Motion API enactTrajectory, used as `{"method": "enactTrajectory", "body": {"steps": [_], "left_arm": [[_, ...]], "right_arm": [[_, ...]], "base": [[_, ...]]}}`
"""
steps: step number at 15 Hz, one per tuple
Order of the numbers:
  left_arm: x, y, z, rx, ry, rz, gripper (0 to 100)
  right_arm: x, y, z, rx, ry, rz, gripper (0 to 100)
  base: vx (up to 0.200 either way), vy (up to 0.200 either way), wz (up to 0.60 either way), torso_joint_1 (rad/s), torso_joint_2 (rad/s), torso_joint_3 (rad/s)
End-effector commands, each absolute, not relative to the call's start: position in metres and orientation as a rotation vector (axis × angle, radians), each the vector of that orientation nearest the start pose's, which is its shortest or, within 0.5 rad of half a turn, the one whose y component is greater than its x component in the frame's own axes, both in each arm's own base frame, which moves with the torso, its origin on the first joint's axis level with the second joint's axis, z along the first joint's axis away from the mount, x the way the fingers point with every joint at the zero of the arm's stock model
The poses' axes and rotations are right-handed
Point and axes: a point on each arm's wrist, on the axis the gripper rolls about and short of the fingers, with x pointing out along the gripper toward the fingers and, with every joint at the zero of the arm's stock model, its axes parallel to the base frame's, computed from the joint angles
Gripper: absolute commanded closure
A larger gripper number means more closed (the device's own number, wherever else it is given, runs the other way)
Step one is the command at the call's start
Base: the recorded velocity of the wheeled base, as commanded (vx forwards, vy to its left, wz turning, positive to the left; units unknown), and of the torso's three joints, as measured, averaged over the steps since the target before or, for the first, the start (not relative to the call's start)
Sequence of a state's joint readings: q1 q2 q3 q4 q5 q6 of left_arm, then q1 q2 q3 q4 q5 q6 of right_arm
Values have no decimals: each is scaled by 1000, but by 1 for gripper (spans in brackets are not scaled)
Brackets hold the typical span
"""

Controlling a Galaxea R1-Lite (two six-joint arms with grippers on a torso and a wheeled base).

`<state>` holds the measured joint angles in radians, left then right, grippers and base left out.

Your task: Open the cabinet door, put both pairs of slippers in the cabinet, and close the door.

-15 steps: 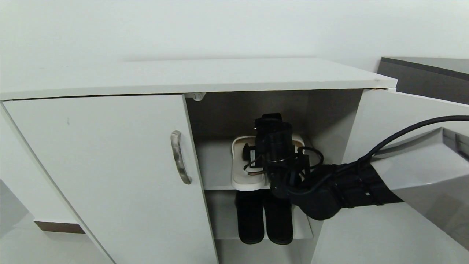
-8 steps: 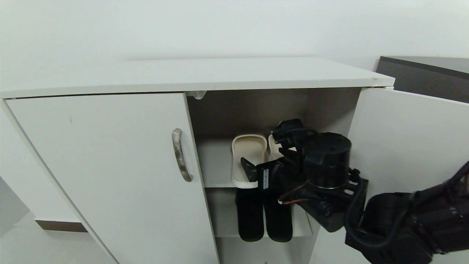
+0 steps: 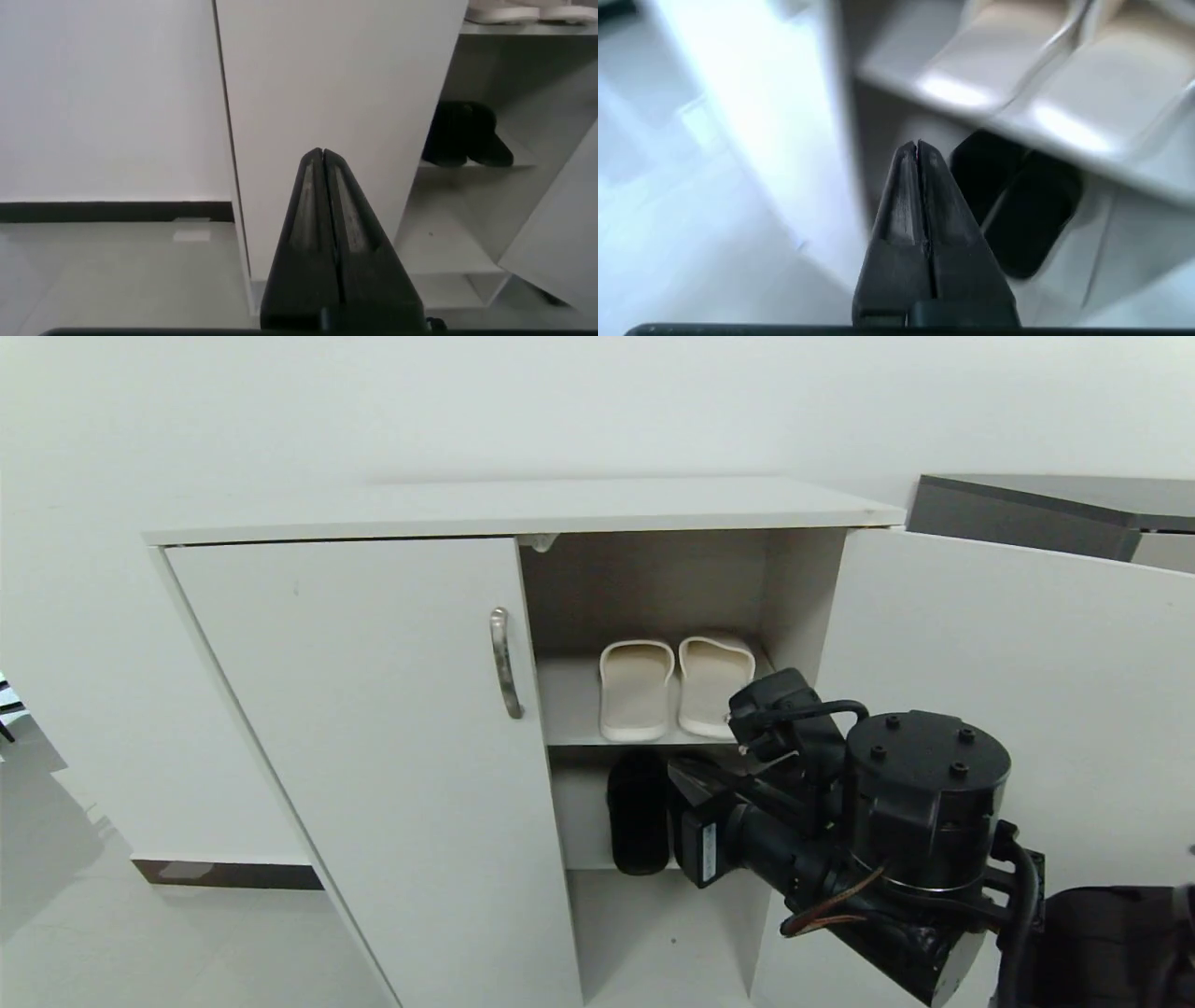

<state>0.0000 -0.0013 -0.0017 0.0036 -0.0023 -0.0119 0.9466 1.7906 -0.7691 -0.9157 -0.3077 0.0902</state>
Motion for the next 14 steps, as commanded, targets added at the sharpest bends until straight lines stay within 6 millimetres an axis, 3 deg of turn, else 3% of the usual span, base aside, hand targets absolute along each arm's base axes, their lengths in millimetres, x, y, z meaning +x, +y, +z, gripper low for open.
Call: {"method": "enactTrajectory", "body": {"steps": [1,14], "left_arm": [[-23,0,76,-12,2,-3,100],[-23,0,76,-12,2,-3,100]], "right_arm": [[192,257,170,21,120,642,100],[188,253,158,31,139,740,100]], "base": [[-200,0,0,2,7,7],[-200,0,0,2,4,2]]}}
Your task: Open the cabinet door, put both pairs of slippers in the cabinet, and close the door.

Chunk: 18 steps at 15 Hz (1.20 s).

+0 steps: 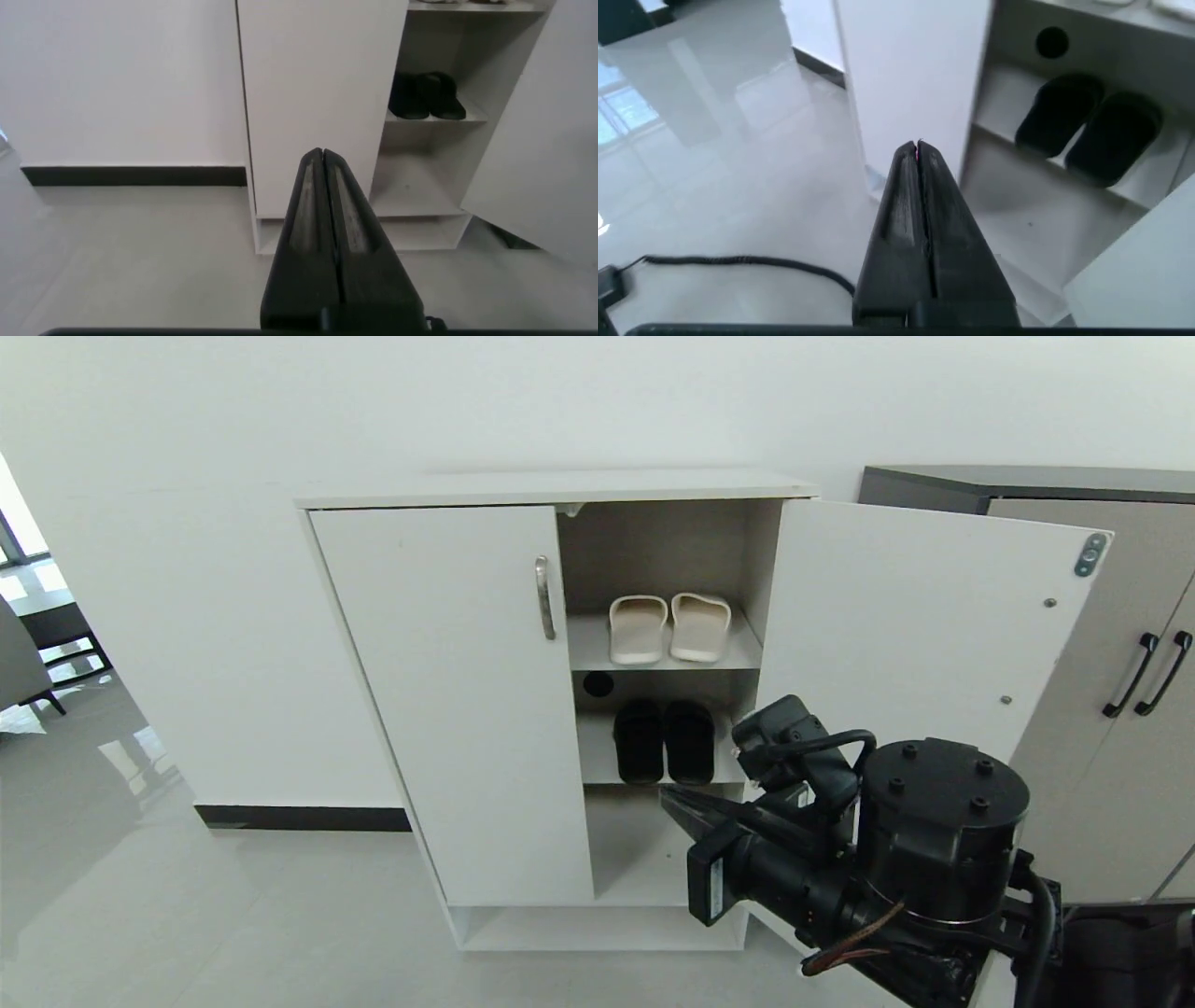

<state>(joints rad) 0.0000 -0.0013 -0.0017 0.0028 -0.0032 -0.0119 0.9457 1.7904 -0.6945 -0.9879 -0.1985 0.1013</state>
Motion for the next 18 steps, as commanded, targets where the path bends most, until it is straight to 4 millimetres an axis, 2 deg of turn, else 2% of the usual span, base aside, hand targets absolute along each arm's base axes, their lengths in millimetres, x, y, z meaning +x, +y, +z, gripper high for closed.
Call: {"method": "enactTrajectory", "body": {"steps": [1,4,6,12,13,15,18], "left_arm": [[-23,0,76,-12,2,-3,100],[-23,0,76,-12,2,-2,100],[-23,0,75,-12,3,-2,100],[-23,0,75,-15,3,-2,100],[-23,0,75,-14,3,-2,100],[-23,0,75,-15,3,-2,100],[-23,0,75,-18,3,3,100]], "right_arm": [[187,251,155,34,140,757,100],[187,245,142,54,114,863,100],[185,241,133,63,98,934,100],[185,246,116,80,70,980,100],[181,247,117,105,23,999,100],[167,242,105,83,35,1081,100],[160,236,118,94,-6,1100,100]], "base": [[-200,0,0,-7,-2,7],[-200,0,0,2,2,1],[0,0,0,0,0,0],[0,0,0,0,0,0],[0,0,0,0,0,0],[0,0,0,0,0,0],[0,0,0,0,0,0]]}}
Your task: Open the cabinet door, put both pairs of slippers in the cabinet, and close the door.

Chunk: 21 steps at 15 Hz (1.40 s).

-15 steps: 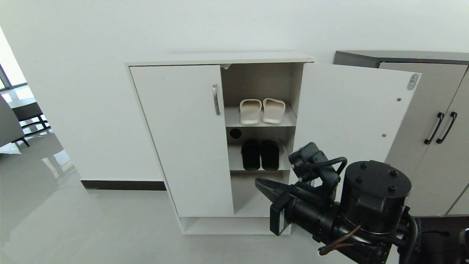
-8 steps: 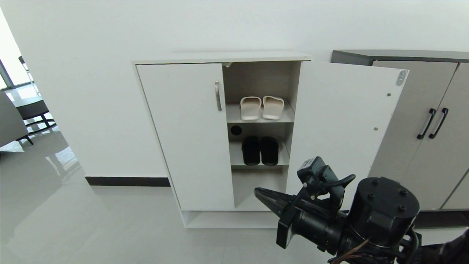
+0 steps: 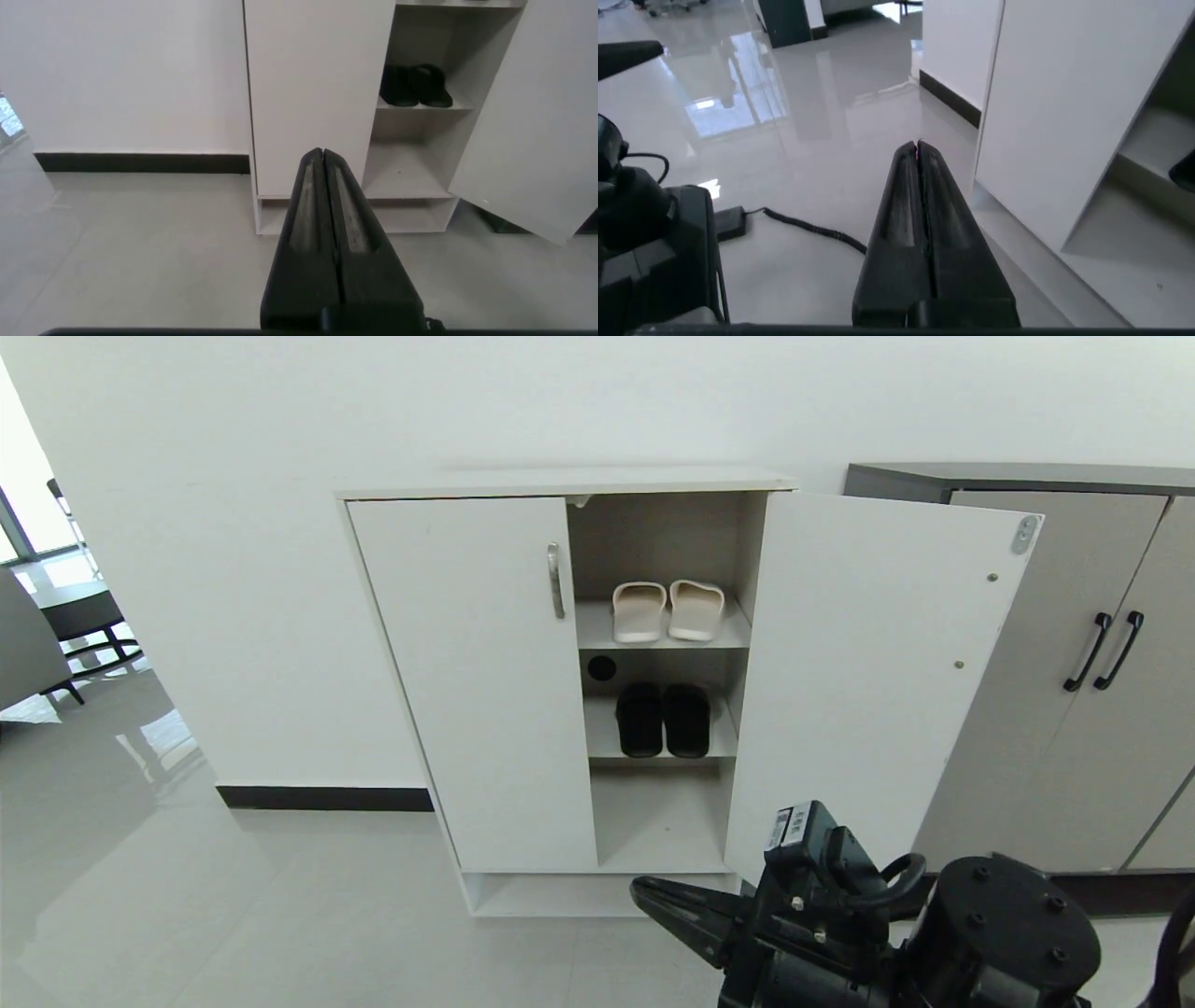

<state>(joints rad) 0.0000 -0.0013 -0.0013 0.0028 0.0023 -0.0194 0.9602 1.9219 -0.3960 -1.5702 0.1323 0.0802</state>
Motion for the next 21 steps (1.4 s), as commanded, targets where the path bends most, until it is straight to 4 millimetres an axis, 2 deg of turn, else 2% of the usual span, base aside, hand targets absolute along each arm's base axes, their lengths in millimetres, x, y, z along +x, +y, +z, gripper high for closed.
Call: {"method": "enactTrajectory", "body": {"steps": [1,4,8,10,14,17,21], "left_arm": [[-23,0,75,-14,3,2,100],[-23,0,75,-12,3,2,100],[-23,0,75,-15,3,3,100],[-23,0,75,-17,3,3,100],[-23,0,75,-15,3,3,100],[-23,0,75,-15,3,3,100],[-23,0,75,-14,3,5,100]], "right_arm": [[159,234,117,88,-1,1096,100],[155,232,119,59,-23,1107,100],[147,229,125,103,-11,1123,100],[137,231,131,170,6,1162,100],[123,224,129,191,51,1194,100],[119,220,126,178,67,1200,100],[124,219,124,170,78,1174,100]], "base": [[0,0,0,0,0,0],[0,0,0,0,0,0],[0,0,0,0,0,0],[0,0,0,0,0,0],[0,0,0,0,0,0],[0,0,0,0,0,0],[0,0,0,55,-216,-231]]}}
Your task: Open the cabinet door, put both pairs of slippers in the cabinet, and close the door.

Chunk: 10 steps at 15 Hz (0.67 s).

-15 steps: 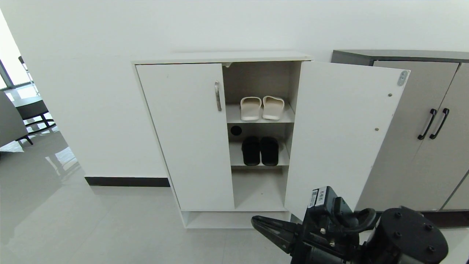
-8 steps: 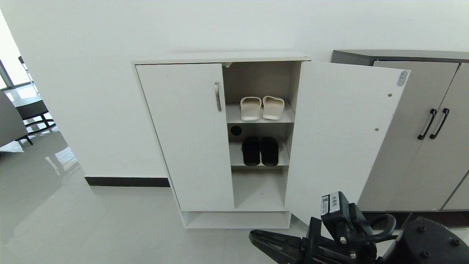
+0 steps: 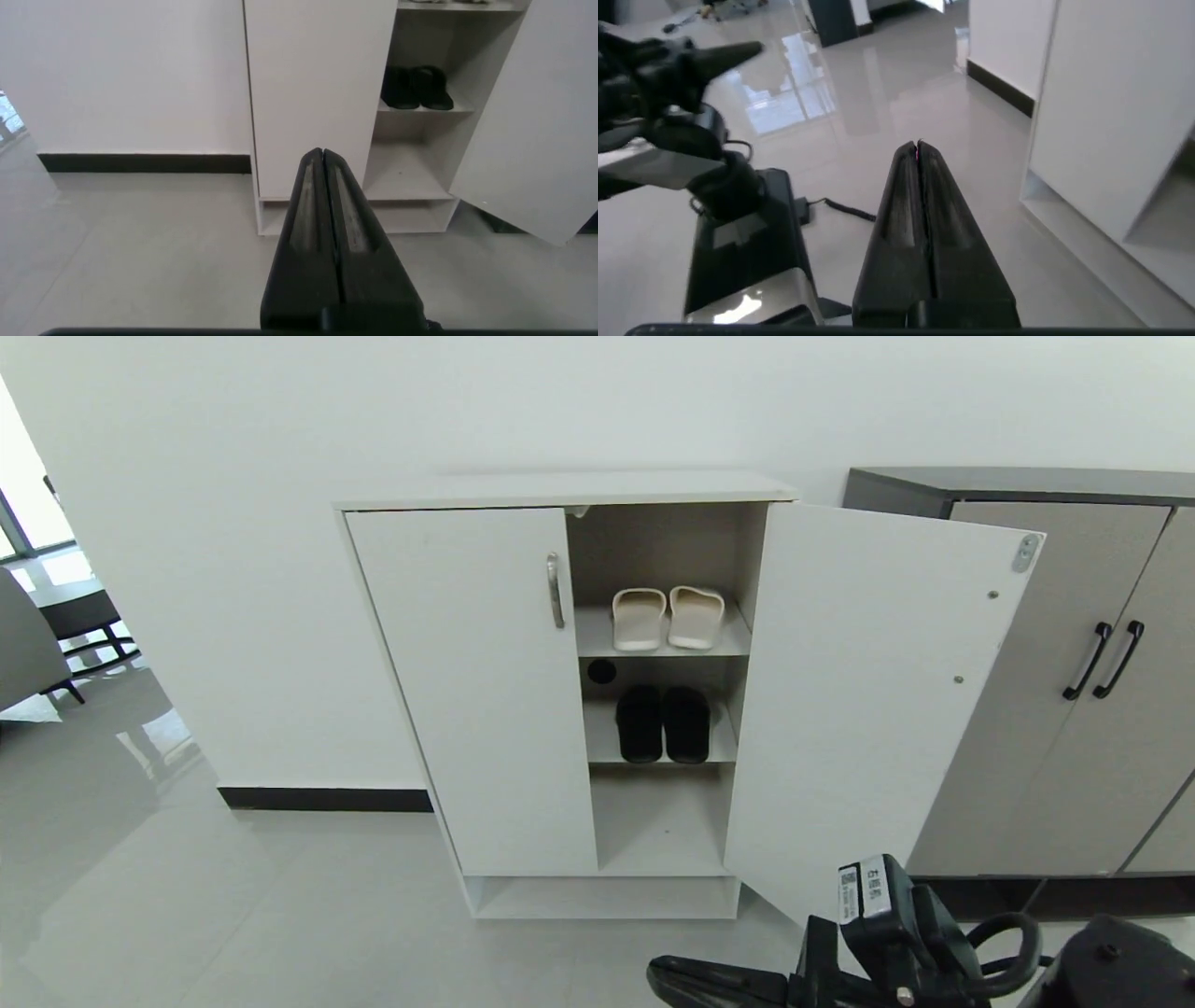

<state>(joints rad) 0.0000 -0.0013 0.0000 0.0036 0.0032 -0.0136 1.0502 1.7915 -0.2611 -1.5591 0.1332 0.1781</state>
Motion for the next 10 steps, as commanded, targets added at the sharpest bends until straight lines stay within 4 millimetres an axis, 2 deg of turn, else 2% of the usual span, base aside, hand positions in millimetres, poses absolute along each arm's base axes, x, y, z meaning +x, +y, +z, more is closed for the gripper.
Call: {"method": "enactTrajectory", "body": {"steps": [1,4,10], "left_arm": [[-23,0,75,-14,3,3,100],[-23,0,75,-14,3,5,100],[-23,0,75,-14,3,5,100]], "right_arm": [[129,218,122,161,96,1156,100],[138,218,122,152,115,1123,100],[141,218,119,140,142,1112,100]], "base": [[0,0,0,188,-408,-300],[0,0,0,167,-546,-295],[0,0,0,181,-478,-283]]}}
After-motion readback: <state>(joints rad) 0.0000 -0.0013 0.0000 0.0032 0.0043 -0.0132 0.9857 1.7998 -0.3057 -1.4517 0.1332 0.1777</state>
